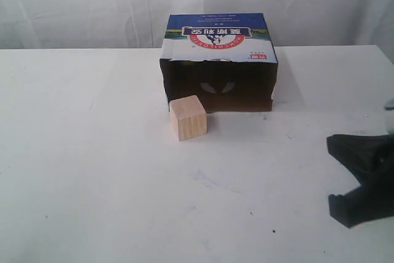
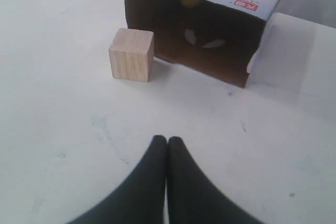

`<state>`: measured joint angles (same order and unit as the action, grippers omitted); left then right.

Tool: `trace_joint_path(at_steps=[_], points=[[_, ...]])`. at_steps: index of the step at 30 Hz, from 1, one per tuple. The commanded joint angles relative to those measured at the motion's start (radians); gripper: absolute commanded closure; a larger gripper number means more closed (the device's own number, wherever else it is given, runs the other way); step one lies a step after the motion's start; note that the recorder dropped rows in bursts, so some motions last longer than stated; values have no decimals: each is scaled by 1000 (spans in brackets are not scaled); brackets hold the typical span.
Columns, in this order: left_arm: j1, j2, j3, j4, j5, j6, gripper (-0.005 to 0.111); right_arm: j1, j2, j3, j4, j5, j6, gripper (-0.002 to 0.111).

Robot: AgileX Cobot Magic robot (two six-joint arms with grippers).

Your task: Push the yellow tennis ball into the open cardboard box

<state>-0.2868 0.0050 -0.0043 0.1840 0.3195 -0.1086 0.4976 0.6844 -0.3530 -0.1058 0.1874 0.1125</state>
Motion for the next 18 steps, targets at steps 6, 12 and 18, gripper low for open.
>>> trace_joint_path(at_steps=[6, 12, 18], points=[[-5, -5, 4, 3, 12, 2, 107, -89, -238, 143, 5, 50, -3, 108], [-5, -5, 4, 3, 12, 2, 107, -130, -378, 238, 5, -31, -3, 108], [-5, -5, 4, 3, 12, 2, 107, -151, -496, 323, 5, -54, -3, 108]])
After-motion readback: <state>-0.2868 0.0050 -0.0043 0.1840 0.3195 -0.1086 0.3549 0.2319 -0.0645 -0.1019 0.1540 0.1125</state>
